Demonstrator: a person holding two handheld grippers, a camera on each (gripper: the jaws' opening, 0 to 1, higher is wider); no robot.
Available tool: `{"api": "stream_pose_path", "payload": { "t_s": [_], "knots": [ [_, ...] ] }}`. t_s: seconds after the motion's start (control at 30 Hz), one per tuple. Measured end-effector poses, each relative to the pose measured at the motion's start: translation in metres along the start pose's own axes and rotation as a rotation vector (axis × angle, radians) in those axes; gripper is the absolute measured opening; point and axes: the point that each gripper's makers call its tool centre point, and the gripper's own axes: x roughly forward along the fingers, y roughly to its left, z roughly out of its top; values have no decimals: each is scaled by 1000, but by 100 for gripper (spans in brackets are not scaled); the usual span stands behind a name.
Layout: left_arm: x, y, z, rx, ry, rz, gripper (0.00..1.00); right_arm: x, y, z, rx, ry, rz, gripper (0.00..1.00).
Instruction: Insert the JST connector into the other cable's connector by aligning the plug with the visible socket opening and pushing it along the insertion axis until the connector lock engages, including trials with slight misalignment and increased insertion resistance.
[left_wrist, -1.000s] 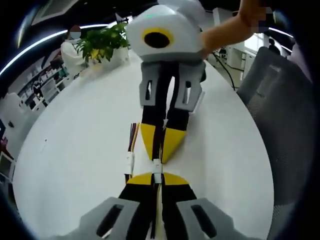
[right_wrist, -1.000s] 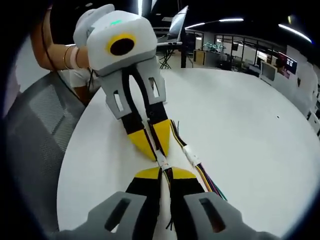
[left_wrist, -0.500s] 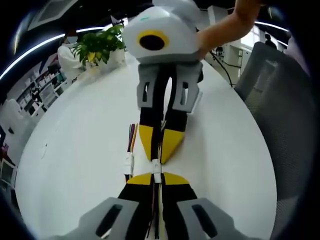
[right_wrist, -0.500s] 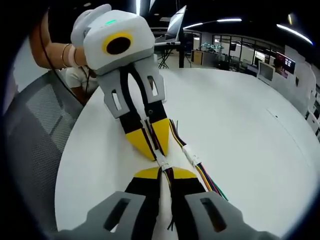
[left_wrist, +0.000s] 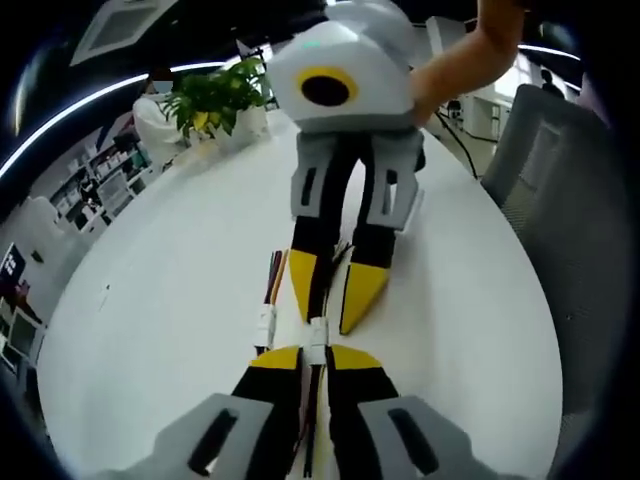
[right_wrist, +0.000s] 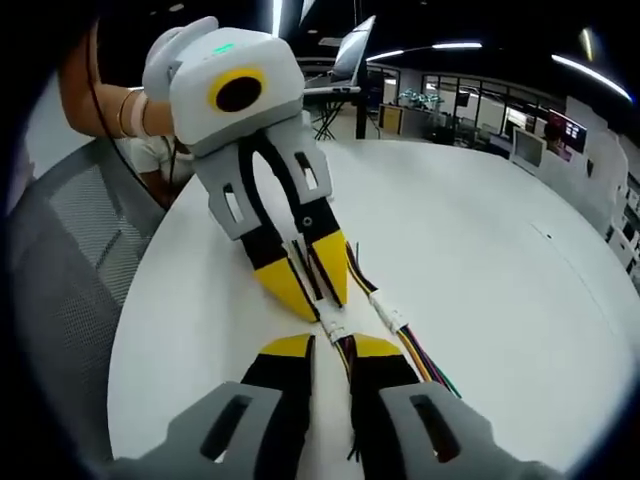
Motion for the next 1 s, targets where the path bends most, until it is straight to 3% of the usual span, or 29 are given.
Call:
{"api": "stream_pose_path", "payload": {
  "t_s": [0.17, 0.23, 0.4, 0.6, 0.8, 0.93, 1.0],
  "knots": [
    [-2, 4, 0, -36, -17, 31, 8, -3, -5, 0, 10, 26, -36, 24],
    [-4, 6, -1, -48, -13, 42, 14, -6, -5, -1, 4, 35, -39, 23],
    [-7, 2, -1, -36, 0, 29, 18, -12, 0, -1, 5, 40, -44, 22],
    [-8, -4, 1, -44, 7, 23, 30, -15, 10, -1, 33, 23, -47, 30],
    [-12, -9, -2, -64, 25, 25, 34, -21, 19, 5, 64, -20, -77, 41],
    [-20, -12, 5, -180, 6, 37, 43, -27, 26, 3, 82, -20, -92, 45],
    [-25, -9, 14, -157, -25, 59, 51, -30, 29, 4, 96, -23, -103, 46]
  ]
}}
